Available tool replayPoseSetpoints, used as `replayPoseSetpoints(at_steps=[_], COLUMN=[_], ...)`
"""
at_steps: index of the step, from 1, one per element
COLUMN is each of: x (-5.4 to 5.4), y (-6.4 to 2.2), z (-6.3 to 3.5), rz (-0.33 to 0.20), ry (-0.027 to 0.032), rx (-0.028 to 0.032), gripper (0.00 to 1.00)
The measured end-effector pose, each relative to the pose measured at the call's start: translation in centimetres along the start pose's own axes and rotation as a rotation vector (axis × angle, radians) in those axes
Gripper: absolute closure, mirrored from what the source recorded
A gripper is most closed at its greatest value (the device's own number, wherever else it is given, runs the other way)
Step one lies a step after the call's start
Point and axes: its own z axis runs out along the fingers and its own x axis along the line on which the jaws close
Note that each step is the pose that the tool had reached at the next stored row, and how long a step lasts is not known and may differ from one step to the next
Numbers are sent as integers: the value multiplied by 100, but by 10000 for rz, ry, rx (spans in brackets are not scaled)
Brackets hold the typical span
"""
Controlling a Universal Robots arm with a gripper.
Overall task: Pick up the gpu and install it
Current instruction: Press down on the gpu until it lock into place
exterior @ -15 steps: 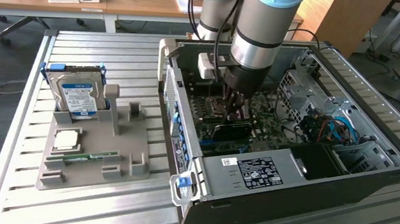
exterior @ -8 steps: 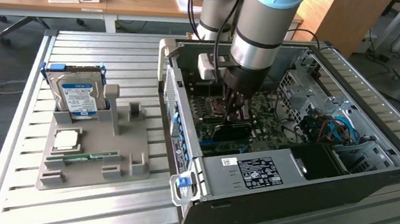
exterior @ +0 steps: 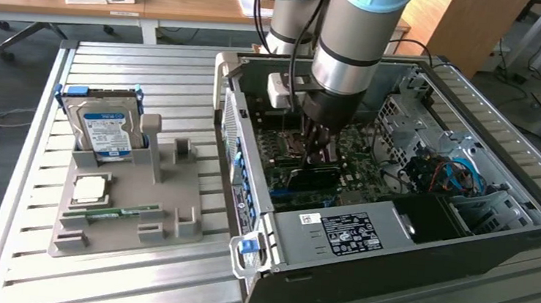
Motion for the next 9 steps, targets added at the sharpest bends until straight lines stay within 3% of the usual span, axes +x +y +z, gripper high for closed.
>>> replayPoseSetpoints(at_steps=[9], x=[0], y=[4], z=[12], rz=[1], ry=[0], rx=[1], gripper=[89])
